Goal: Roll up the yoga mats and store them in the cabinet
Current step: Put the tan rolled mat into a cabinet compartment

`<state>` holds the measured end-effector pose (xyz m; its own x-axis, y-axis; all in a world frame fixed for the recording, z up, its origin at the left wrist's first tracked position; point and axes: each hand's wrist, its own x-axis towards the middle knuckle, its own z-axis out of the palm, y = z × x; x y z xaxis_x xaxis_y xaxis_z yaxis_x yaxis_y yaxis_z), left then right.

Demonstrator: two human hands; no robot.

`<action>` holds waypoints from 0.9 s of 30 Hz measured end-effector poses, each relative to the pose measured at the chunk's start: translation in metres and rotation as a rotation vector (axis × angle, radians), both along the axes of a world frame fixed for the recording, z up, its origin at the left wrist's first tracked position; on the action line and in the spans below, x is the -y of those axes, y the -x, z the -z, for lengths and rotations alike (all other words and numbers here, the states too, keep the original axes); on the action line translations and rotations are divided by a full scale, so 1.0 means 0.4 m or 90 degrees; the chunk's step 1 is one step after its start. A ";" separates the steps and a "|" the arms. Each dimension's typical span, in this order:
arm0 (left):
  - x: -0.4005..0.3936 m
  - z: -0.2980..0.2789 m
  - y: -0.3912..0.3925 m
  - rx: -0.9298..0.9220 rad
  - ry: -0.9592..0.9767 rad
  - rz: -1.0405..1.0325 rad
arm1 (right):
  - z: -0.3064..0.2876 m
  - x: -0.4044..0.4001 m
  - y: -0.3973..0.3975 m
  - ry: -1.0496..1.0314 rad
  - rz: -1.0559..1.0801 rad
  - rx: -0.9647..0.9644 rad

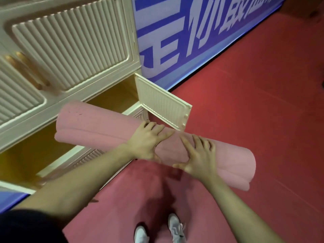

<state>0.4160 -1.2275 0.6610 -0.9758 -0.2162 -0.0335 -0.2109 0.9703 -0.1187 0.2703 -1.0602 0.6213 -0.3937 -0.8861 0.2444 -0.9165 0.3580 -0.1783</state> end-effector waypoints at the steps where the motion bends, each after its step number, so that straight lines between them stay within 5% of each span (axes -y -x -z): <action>1: 0.000 0.011 -0.007 -0.005 0.001 0.020 | 0.013 -0.006 -0.013 0.000 0.003 -0.002; 13: 0.034 0.107 -0.139 0.034 -0.074 0.033 | 0.069 0.009 -0.171 -0.089 0.037 0.012; 27: 0.283 0.187 -0.454 0.102 -0.141 -0.120 | 0.123 0.334 -0.419 -0.174 -0.085 0.036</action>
